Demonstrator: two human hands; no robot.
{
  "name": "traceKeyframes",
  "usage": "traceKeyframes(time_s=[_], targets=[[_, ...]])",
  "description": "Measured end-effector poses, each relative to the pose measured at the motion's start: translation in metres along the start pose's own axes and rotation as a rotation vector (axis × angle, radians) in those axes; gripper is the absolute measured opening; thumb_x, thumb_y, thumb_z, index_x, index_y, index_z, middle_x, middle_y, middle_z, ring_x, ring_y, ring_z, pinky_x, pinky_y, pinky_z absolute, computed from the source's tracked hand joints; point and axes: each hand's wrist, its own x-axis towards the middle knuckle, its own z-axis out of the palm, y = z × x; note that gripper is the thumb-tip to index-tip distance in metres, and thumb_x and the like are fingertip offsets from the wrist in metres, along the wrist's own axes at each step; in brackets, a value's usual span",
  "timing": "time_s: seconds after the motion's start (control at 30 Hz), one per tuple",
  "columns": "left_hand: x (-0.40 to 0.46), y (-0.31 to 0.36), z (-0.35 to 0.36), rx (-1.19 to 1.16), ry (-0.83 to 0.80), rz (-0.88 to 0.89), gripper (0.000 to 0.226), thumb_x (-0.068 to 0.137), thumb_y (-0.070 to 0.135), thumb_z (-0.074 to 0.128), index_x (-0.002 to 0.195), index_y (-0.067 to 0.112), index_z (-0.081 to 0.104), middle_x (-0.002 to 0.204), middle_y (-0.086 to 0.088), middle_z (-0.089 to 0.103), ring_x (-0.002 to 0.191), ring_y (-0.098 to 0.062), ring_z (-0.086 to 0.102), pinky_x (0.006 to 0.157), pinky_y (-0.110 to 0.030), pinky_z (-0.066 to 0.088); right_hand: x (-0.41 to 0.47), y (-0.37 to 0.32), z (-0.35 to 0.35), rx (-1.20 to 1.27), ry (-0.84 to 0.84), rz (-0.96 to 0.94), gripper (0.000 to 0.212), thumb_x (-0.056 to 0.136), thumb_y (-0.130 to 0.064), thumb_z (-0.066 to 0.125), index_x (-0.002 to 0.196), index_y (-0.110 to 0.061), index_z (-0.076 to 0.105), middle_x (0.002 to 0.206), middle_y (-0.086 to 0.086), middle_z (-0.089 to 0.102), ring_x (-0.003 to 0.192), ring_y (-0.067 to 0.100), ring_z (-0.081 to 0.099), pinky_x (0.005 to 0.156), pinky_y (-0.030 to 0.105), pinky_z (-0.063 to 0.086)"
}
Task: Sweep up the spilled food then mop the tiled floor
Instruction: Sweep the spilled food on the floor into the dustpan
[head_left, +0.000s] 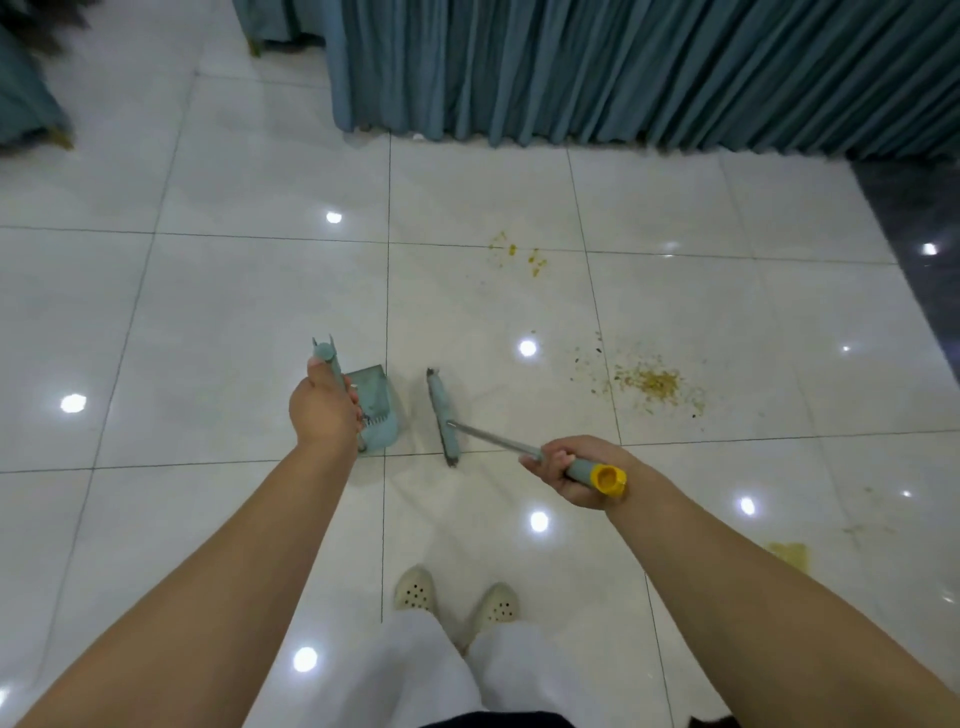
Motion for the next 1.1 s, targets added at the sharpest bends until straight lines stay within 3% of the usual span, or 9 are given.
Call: traceKeyframes(time_s=[0.13,0.23,0.53,0.63,0.8,0.97,1.03,1.1], targets=[[-0.001,0.009,0.0,-0.066,0.048,0.041,0.049,0.097,0.05,0.03,0.064,0.017,0.047,0.056,0.002,0.047,0.032,-0.006,0.038,0.036,-0.013,0.031,0.014,0.023,0.031,0.003,-0.07,0.095,0.015,0.096,0.002,0.033,0.109,0.004,0.043,0.092,0.023,0.05,0.026,0.011,0.039,0.028,0.014,0.038],[-0.002,0.011,-0.002,-0.089,0.075,0.062,0.047,0.098,0.049,0.031,0.065,0.019,0.046,0.058,0.003,0.046,0.04,-0.008,0.038,0.036,-0.012,0.031,0.03,0.033,0.048,0.042,-0.078,0.132,0.015,0.094,0.005,0.036,0.107,0.004,0.044,0.095,0.027,0.05,0.025,0.012,0.038,0.028,0.014,0.038],[-0.021,0.003,0.023,-0.045,0.178,0.139,0.044,0.101,0.042,0.033,0.067,0.02,0.052,0.069,0.001,0.054,0.07,-0.019,0.055,0.069,-0.032,0.048,0.048,-0.011,0.021,0.059,-0.02,0.131,0.009,0.095,0.005,0.037,0.09,0.004,0.045,0.085,0.023,0.044,0.021,0.013,0.036,0.026,0.013,0.036],[-0.038,-0.004,0.052,-0.084,0.235,0.156,0.043,0.101,0.038,0.035,0.066,0.02,0.052,0.068,-0.001,0.053,0.066,-0.018,0.054,0.071,-0.034,0.048,0.039,-0.053,-0.007,0.076,0.0,0.096,0.009,0.096,0.002,0.038,0.09,0.004,0.044,0.084,0.023,0.043,0.02,0.012,0.033,0.026,0.014,0.037],[-0.058,-0.016,0.11,-0.088,0.255,0.139,0.041,0.101,0.038,0.035,0.068,0.016,0.048,0.072,-0.008,0.052,0.068,-0.023,0.049,0.067,-0.032,0.044,0.02,-0.127,-0.061,0.111,0.024,0.004,0.008,0.098,0.001,0.037,0.103,0.003,0.043,0.087,0.024,0.044,0.021,0.012,0.034,0.027,0.014,0.037],[-0.079,-0.028,0.17,-0.105,0.258,0.109,0.043,0.101,0.04,0.035,0.075,0.012,0.054,0.069,-0.004,0.051,0.062,-0.018,0.048,0.063,-0.029,0.044,0.006,-0.194,-0.117,0.135,0.084,-0.111,0.037,0.099,0.003,0.033,0.135,-0.003,0.037,0.093,0.026,0.043,0.023,0.011,0.034,0.028,0.013,0.036],[-0.087,-0.032,0.189,-0.101,0.27,0.084,0.046,0.1,0.044,0.034,0.083,0.009,0.06,0.071,-0.003,0.056,0.07,-0.02,0.056,0.073,-0.032,0.049,-0.002,-0.216,-0.141,0.118,0.125,-0.153,0.044,0.098,0.005,0.031,0.141,-0.002,0.034,0.106,0.028,0.044,0.031,0.008,0.035,0.029,0.012,0.035],[-0.094,-0.035,0.206,-0.093,0.252,0.07,0.048,0.099,0.047,0.034,0.077,0.012,0.059,0.073,-0.003,0.058,0.073,-0.022,0.059,0.076,-0.033,0.05,-0.007,-0.236,-0.163,0.099,0.16,-0.182,0.048,0.096,0.007,0.03,0.143,-0.001,0.032,0.126,0.027,0.042,0.044,0.007,0.033,0.028,0.012,0.034]])
